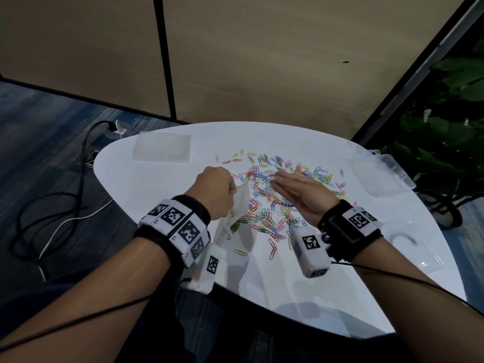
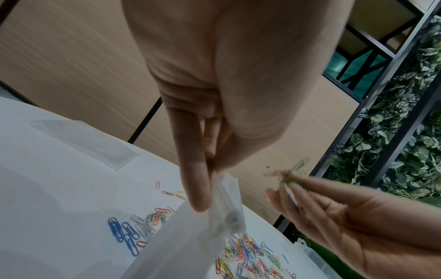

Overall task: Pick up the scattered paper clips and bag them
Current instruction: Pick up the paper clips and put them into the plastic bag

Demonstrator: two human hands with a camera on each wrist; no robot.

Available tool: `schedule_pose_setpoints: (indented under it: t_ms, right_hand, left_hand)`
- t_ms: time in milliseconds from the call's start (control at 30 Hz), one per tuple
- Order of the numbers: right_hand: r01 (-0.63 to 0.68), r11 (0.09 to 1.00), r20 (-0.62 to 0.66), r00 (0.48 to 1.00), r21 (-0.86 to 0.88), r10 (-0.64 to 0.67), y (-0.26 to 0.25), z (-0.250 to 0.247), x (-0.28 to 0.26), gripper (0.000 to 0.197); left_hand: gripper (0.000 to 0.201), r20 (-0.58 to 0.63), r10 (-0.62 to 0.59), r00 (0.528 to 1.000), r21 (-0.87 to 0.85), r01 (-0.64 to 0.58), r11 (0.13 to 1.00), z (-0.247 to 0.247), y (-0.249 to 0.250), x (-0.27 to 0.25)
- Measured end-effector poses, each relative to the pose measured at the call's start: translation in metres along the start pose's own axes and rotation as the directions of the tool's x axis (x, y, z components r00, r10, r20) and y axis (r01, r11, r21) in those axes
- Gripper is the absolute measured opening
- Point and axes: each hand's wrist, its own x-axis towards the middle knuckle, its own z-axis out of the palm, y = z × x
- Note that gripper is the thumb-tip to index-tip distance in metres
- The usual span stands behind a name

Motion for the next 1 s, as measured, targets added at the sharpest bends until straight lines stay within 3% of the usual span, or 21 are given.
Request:
schedule_pose_setpoints:
  t_ms: [100, 200, 267, 400, 533, 733, 867, 1000]
  right_hand:
    - [-0.022, 1.000, 0.095, 0.995, -0.022, 0.024, 0.013, 0.024, -0.009, 0.041]
    - [0.032, 0.967, 0.050, 0.999, -0.253, -0.020, 0.033, 0.040, -0.015, 0.019]
    - [0.053, 0.915, 0.010, 0.999, -0.399, -0.054, 0.046, 0.043, -0.014, 0.018]
    - [0.089, 0.754, -0.017, 0.991, -0.650, -0.131, 0.052, 0.047, -0.011, 0.021]
    - [0.177, 0.504, 0.058, 0.968, -0.845, -0.243, 0.048, 0.054, -0.017, 0.015]
    - [0.210, 0.222, 0.158, 0.960, -0.952, -0.230, 0.045, 0.060, -0.020, 0.024]
    - [0.203, 0.173, 0.177, 0.972, -0.964, -0.156, 0.043, 0.060, -0.018, 0.032]
    - [0.363, 0.044, 0.359, 0.930, -0.931, -0.080, 0.027, 0.057, -0.026, 0.022]
  left_hand:
    - [0.022, -0.018, 0.001, 1.000, -0.026, -0.001, 1.000, 0.003, 0.002, -0.001]
    - [0.021, -0.029, 0.015, 0.999, -0.055, -0.017, 0.998, 0.007, 0.006, -0.002]
    - [0.022, -0.023, 0.027, 0.999, -0.061, -0.028, 0.998, 0.010, 0.009, -0.003]
    - [0.023, 0.003, 0.036, 0.999, -0.076, -0.035, 0.996, 0.013, 0.010, -0.002]
    - [0.020, 0.008, 0.051, 0.999, -0.130, -0.049, 0.990, 0.013, 0.009, 0.000]
    - [0.023, 0.001, 0.069, 0.998, -0.147, -0.068, 0.987, 0.015, 0.010, -0.001]
    - [0.024, 0.003, 0.061, 0.998, -0.156, -0.059, 0.986, 0.017, 0.009, 0.000]
    - [0.024, 0.002, 0.054, 0.999, -0.148, -0.054, 0.988, 0.015, 0.009, -0.001]
